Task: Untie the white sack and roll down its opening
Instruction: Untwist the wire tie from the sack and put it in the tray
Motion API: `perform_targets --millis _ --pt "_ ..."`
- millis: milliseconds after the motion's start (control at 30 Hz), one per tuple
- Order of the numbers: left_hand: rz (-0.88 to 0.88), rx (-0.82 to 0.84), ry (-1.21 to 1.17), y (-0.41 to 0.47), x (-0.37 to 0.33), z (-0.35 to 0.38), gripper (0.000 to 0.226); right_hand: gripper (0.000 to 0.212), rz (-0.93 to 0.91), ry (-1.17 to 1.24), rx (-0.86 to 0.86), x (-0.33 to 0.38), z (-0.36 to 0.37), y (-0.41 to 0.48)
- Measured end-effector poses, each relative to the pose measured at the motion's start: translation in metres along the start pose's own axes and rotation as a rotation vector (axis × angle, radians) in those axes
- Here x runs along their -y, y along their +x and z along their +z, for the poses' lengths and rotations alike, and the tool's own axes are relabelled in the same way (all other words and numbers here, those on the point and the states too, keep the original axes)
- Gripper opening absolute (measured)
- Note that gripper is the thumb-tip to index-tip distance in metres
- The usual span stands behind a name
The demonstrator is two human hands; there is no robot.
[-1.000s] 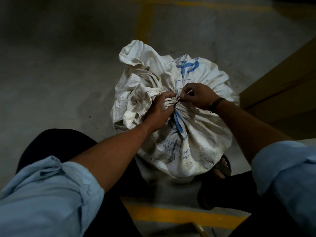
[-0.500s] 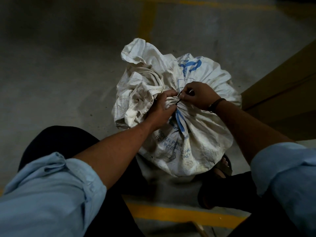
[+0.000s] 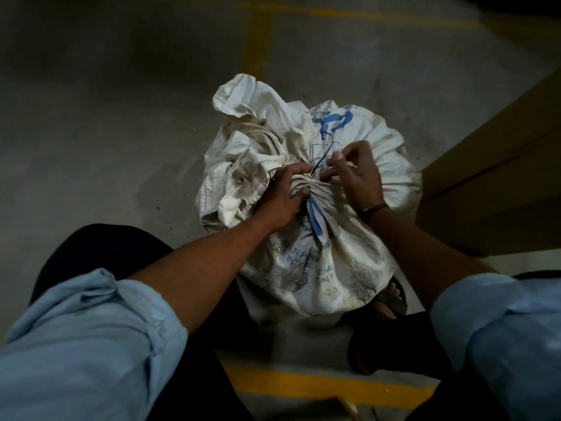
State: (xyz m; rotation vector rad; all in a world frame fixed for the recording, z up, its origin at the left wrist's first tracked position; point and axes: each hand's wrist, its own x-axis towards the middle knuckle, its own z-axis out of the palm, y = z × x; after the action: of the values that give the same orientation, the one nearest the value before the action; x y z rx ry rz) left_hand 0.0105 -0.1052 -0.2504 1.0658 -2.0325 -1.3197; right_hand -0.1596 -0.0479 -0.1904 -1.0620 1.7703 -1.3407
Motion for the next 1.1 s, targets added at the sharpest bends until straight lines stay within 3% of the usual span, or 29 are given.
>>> perform_targets --millis 100,167,367,633,733,833,933,1033,1100 --pt "0.033 -0.001 0.029 -0.002 -0.001 -0.001 0.042 0.008 -0.282 -0.377 0.076 -0.01 0.004 -0.008" --pt "0.041 0.003 0.019 -0.002 -0.001 -0.002 0.041 0.016 -0.379 -0.535 0.114 -0.017 0.007 -0.011" --pt "0.047 0.006 0.051 -0.004 -0.006 -0.001 0.044 0.023 -0.542 -0.564 0.171 -0.022 0.005 -0.017" --pt "-0.003 0.08 0.075 -0.002 -0.007 -0.004 0.054 0.007 -0.668 -0.654 0.219 -0.019 0.005 -0.017" --pt "-0.058 0.116 0.017 -0.001 -0.006 -0.004 0.064 0.003 -0.649 -0.768 0.236 -0.021 0.012 -0.013" --pt "-0.028 0.099 0.055 -0.002 -0.009 -0.004 0.058 0.004 -0.576 -0.868 0.241 -0.021 0.016 -0.014" --pt "0.042 0.063 0.051 -0.003 -0.015 -0.004 0.046 0.008 -0.498 -0.783 0.225 -0.01 0.012 -0.017" --pt "0.06 -0.001 0.082 -0.004 -0.02 -0.004 0.048 0.004 -0.432 -0.66 0.151 0.002 0.008 -0.02" --pt "0.061 -0.038 0.112 -0.002 -0.024 -0.002 0.037 0.004 -0.292 -0.593 0.084 0.005 0.006 -0.02"
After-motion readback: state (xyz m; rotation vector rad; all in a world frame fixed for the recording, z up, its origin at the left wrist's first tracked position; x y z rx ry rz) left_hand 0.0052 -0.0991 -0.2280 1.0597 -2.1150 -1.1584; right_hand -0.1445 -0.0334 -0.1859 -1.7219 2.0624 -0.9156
